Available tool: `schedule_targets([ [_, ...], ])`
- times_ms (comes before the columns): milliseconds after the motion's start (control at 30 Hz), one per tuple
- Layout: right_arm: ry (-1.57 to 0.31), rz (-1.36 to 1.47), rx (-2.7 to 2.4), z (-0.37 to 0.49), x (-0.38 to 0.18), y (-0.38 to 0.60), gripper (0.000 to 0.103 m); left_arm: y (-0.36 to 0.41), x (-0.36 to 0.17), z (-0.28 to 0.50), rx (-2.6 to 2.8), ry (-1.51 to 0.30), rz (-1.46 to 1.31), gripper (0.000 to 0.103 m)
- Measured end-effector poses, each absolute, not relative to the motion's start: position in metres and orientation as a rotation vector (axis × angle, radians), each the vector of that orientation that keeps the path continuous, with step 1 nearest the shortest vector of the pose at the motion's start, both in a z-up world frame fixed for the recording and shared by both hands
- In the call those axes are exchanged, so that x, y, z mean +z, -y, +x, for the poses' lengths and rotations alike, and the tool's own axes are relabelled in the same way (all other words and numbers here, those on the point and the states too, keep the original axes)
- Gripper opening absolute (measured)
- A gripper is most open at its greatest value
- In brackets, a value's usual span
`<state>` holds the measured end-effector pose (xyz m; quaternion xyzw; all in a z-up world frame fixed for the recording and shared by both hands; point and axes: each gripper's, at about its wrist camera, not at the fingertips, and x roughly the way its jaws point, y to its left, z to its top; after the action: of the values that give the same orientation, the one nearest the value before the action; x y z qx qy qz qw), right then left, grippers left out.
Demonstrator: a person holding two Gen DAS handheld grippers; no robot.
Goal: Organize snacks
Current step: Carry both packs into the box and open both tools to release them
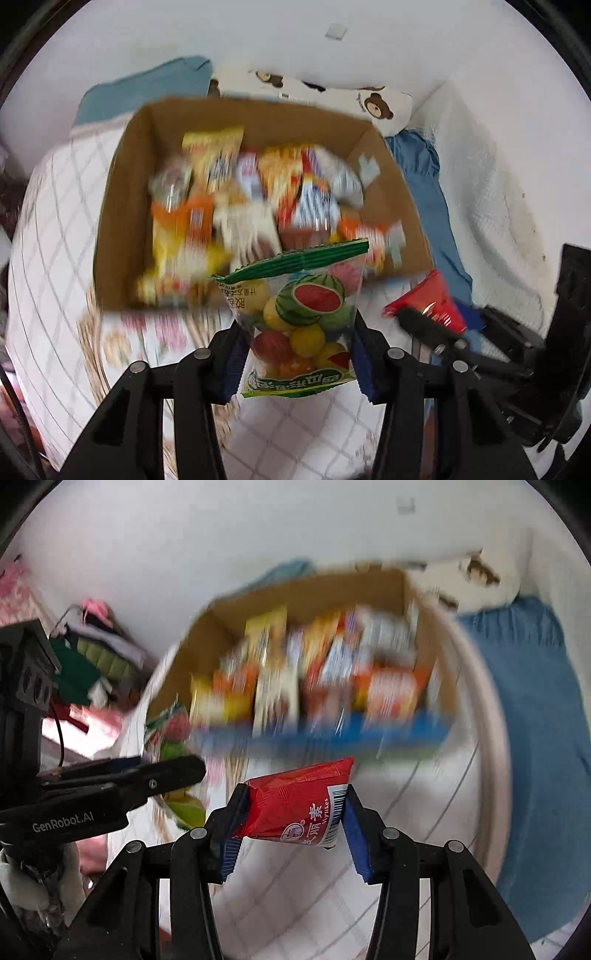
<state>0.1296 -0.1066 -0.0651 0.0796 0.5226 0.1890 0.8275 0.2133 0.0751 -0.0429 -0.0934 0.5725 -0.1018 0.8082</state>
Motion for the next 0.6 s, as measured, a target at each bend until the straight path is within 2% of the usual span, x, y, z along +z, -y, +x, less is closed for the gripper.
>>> schedule_targets([
  [167, -1.081, 0.140, 0.310, 0.208, -0.054, 0.119, 0.052, -0.070, -0.068, 0.281, -0.153, -1.317, -0.131, 0.047],
  [400, -1.190, 0.099, 0.219, 0.301, -0.085, 0.125, 0.053, -0.075, -0.116, 0.328, -0.080, -1.446, -0.089, 0.048],
  [467, -1.222, 0.099, 0.204, 0.318, -0.094, 0.125, 0.065, -0.080, -0.124, 0.334, -0.067, -1.486, -0.113, 0.048],
  [500, -1.240, 0.088, 0.194, 0.324, -0.099, 0.123, 0.084, -0.084, -0.129, 0.335, -0.057, -1.507, -0.139, 0.053],
  [533, -1.257, 0.089, 0.197, 0.327, -0.103, 0.123, 0.092, -0.086, -0.130, 0.337, -0.053, -1.509, -0.147, 0.064],
  [567, -1.266, 0.106, 0.215, 0.332, -0.106, 0.121, 0.093, -0.088, -0.130, 0.337, -0.042, -1.500, -0.141, 0.071],
  [600, -1.275, 0.104, 0.209, 0.334, -0.108, 0.119, 0.094, -0.090, -0.130, 0.338, -0.030, -1.490, -0.130, 0.084],
])
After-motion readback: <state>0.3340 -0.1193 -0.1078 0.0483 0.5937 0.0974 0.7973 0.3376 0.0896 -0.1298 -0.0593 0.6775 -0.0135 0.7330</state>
